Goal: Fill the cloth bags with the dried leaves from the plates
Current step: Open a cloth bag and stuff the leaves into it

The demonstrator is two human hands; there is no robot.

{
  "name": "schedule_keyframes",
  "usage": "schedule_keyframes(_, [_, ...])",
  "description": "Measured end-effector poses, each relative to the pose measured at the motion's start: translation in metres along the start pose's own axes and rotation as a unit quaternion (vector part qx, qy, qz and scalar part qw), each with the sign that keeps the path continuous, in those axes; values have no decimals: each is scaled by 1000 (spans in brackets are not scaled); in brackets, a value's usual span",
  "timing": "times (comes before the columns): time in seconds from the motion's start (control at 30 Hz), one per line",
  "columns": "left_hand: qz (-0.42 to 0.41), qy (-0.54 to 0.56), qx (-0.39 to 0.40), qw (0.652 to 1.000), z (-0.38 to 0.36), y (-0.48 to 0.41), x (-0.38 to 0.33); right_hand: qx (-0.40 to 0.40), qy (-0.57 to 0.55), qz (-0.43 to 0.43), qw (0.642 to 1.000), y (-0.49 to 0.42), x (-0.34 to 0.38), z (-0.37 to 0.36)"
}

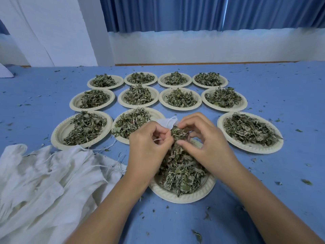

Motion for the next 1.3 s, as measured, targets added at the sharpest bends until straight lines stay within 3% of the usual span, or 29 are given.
schedule_keyframes(0.13, [-14,37,17,999,-2,1,-4,-58,12,58,997,3,9,7])
schedule_keyframes(0.3, [1,91,58,994,-11,3,-4,-47,110,97,988,3,14,-6])
schedule_keyframes(0.43, [62,99,25,993,-4,0,11,-28,-93,-67,993,3,-13,0])
schedule_keyframes(0.5, [59,99,19,993,-3,0,9,-56,-132,-63,988,4,-13,7])
schedule_keyframes(0.63, [46,150,51,986,-8,2,2,-97,0,81,992,5,16,8])
schedule_keyframes(0.7, [45,164,61,984,-8,2,0,-90,64,111,988,5,23,2])
schedule_keyframes(0.87, [103,163,19,981,0,0,13,-19,61,28,998,3,9,-5])
schedule_keyframes(1.0, [128,173,2,977,4,-1,19,-24,111,75,991,5,22,2])
schedule_keyframes(1.17, [73,192,69,976,-6,3,1,154,235,73,957,10,8,-50])
schedule_keyframes(1.3, [100,177,10,979,5,-2,14,89,203,101,970,5,15,-27])
Point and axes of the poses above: each hand's wrist, its own y-axis away from the middle knuckle, its own z-axis out of the back of the hand, x = y × z, the point moved 9 cm from there along -y, towards the middle knuckle, and after that the axes turned 12 degrees about -y, right-handed, at the moved point
